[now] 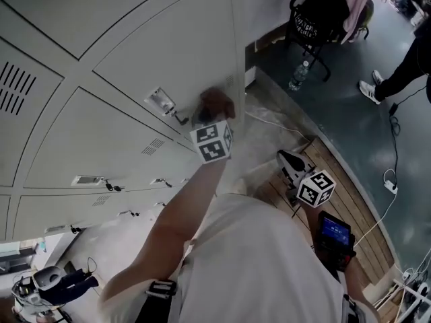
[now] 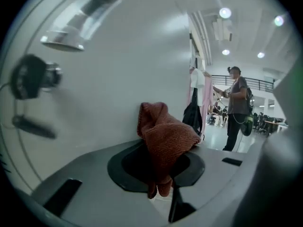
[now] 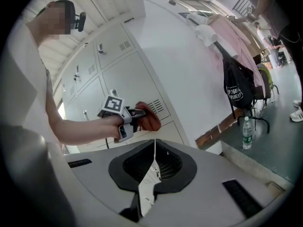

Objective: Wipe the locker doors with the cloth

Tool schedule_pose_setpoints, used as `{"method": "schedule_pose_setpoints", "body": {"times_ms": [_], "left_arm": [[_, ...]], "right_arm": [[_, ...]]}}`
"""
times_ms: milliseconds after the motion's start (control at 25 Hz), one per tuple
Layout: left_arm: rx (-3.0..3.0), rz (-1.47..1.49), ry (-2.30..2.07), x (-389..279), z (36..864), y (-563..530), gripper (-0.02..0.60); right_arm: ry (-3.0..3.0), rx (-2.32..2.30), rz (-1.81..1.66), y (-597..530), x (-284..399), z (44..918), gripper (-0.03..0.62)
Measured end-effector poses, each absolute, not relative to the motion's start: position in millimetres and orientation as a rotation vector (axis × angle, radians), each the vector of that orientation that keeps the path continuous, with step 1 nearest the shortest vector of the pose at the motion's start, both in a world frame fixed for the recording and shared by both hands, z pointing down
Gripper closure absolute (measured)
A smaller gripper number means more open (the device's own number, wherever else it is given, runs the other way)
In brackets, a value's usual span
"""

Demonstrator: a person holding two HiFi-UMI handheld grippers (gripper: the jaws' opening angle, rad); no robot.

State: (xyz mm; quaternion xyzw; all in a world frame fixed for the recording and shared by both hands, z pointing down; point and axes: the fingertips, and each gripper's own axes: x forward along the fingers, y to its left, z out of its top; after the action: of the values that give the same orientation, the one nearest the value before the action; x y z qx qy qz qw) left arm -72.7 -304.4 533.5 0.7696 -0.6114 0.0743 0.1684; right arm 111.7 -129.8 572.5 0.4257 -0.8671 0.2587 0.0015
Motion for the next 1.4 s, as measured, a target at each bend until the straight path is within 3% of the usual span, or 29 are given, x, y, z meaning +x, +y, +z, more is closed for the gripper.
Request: {"method": "schedule_pose_setpoints", "body": {"times_ms": [280, 520, 1120, 1400], "left_arm": [[2.248, 0.212, -1.577, 14, 520, -356, 0.505], [2.194, 0.145, -1.488, 38, 503, -371, 0.505], [1.902, -0.084, -1.967, -134, 482, -262, 0.505], [1.929, -0.089, -1.927, -117, 478, -274, 0.505]], "right_arm": [[-2.673, 1.478, 0.849, -124, 142, 576, 0.574], [-2.688, 1.460, 0.857, -126, 140, 577, 0.574], [-2.785, 1.186, 0.838, -125, 94, 577, 0.574], [-2.774, 1.220, 0.833, -119, 103, 577, 0.574]]}}
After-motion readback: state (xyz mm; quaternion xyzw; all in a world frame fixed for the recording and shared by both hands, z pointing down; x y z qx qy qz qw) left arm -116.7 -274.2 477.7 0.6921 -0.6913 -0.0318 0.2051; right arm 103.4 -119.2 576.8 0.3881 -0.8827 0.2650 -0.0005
